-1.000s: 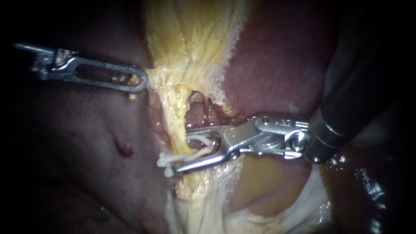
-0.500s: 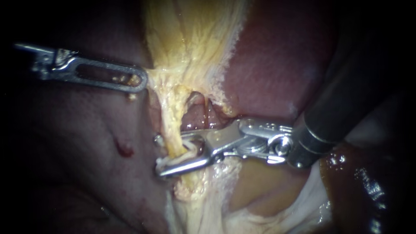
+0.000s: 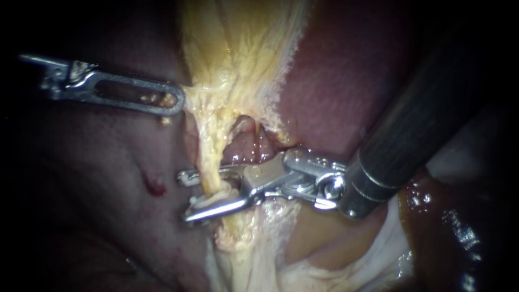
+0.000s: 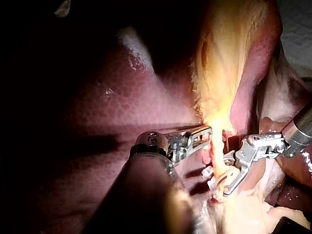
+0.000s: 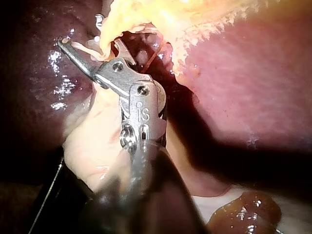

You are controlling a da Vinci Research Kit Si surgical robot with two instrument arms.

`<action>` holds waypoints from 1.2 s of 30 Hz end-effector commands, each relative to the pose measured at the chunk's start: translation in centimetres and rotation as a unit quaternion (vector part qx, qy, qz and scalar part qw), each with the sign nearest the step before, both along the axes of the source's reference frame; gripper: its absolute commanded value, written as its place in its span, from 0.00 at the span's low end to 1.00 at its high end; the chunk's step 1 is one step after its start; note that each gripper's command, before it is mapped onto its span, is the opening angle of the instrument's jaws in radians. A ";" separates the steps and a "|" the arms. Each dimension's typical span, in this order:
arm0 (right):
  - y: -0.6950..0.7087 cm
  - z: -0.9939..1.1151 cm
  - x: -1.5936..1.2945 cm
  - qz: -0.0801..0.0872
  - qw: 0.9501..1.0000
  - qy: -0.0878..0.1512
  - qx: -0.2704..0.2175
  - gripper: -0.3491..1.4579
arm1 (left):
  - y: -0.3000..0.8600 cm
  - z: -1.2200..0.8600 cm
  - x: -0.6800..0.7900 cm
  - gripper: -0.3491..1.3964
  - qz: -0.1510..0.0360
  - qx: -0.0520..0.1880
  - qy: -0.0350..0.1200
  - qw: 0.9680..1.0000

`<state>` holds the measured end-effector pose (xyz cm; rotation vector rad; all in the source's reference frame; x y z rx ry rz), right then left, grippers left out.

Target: Clipping third clip left tube

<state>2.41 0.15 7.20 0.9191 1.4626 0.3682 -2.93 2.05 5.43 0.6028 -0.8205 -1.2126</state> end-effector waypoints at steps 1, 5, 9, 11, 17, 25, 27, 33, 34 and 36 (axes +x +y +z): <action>0.01 -0.01 0.00 0.002 1.000 0.002 0.001 0.46 | 0.00 0.00 0.00 0.00 0.000 0.000 0.000 1.000; 0.08 -0.02 0.00 0.009 1.000 0.010 0.005 0.46 | 0.00 0.01 0.00 0.00 0.000 0.000 0.000 1.000; 0.15 -0.04 -0.01 0.015 1.000 0.011 0.010 0.46 | 0.00 0.01 0.00 0.00 0.000 0.000 0.000 1.000; 0.20 -0.04 -0.02 0.020 1.000 0.011 0.015 0.46 | 0.00 0.01 0.00 0.00 0.000 0.000 0.000 1.000; 0.34 -0.09 -0.07 0.032 0.998 0.024 0.038 0.46 | 0.00 0.01 0.00 0.00 0.000 0.000 0.000 1.000; 0.38 -0.12 -0.08 0.036 0.998 0.028 0.044 0.47 | 0.00 0.01 0.00 0.00 0.000 0.000 0.000 1.000; 0.37 -0.13 -0.09 0.037 0.998 0.030 0.047 0.47 | 0.00 0.01 0.00 0.00 0.000 0.000 0.000 1.000; 0.32 -0.23 -0.10 0.029 0.997 0.047 0.056 0.47 | 0.00 0.01 0.00 0.00 0.000 0.000 0.000 1.000; 0.31 -0.25 -0.10 0.029 0.996 0.052 0.060 0.47 | 0.00 0.01 0.00 0.00 0.000 0.000 0.000 1.000; 0.30 -0.32 -0.11 0.025 0.995 0.064 0.066 0.47 | 0.00 0.02 0.00 0.00 0.000 0.000 0.000 1.000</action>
